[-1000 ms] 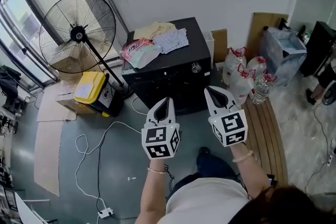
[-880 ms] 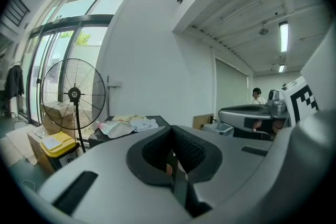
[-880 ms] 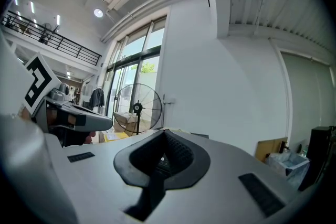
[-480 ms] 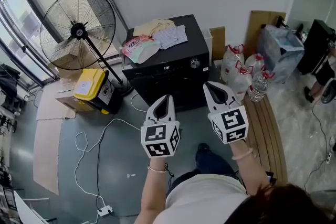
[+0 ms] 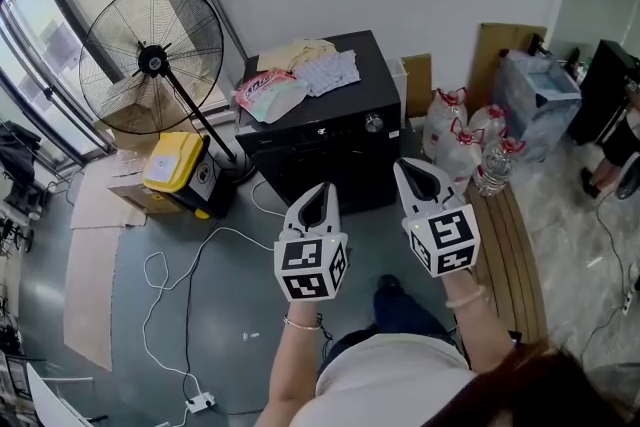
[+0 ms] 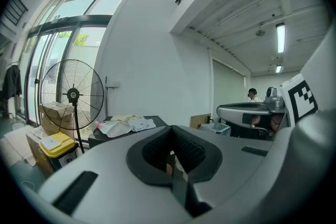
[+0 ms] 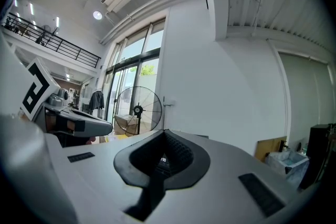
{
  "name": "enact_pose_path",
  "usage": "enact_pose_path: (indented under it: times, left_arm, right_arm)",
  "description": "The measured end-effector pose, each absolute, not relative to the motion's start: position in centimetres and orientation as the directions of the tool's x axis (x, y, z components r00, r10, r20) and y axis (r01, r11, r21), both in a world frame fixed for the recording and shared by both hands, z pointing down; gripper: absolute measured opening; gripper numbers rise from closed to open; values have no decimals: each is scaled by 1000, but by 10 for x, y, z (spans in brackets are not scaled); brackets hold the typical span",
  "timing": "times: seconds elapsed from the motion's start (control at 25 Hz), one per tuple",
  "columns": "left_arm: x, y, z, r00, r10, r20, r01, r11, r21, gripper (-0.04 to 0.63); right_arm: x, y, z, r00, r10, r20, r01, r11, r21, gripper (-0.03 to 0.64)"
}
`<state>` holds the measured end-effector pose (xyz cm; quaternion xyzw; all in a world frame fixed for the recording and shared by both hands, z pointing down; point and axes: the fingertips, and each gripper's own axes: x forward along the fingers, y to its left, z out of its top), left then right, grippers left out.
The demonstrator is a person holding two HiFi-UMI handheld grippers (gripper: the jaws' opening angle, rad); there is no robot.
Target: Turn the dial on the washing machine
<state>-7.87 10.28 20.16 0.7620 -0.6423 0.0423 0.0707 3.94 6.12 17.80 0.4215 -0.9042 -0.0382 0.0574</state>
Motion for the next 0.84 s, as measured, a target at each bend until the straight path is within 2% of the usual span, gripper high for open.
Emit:
enact_pose_path:
  times: [0.84]
  left_arm:
    - [-72, 85, 207, 195, -967, 164, -980, -185, 72, 14]
  right_arm:
    - [47, 48, 183, -617, -785, 57, -778, 620, 105, 26]
